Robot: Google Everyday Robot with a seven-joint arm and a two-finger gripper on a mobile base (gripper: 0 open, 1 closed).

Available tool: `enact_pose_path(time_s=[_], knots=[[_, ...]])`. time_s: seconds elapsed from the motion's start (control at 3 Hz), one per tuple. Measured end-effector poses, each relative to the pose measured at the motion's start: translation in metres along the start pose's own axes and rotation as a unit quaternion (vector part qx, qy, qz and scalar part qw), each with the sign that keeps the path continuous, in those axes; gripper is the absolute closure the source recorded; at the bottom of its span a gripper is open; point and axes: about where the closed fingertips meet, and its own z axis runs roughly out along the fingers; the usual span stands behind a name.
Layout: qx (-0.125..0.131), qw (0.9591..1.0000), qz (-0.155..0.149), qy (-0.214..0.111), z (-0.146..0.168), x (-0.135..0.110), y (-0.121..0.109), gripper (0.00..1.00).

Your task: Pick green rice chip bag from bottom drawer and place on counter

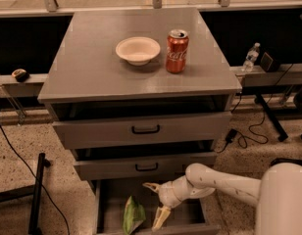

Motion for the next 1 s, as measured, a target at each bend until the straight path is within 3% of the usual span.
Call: enact_pose_path(time_s=[0.33, 0.67, 1.0], knots=[[-0.016, 0.9997, -0.003, -0.017, 0.048, 0.018, -0.012, 0.00], [0.019, 0.9991, 0.008, -0.037, 0.064, 0.019, -0.014, 0.00], [0.006, 0.9978, 0.014, -0.064, 0.092, 0.012, -0.009, 0.19]])
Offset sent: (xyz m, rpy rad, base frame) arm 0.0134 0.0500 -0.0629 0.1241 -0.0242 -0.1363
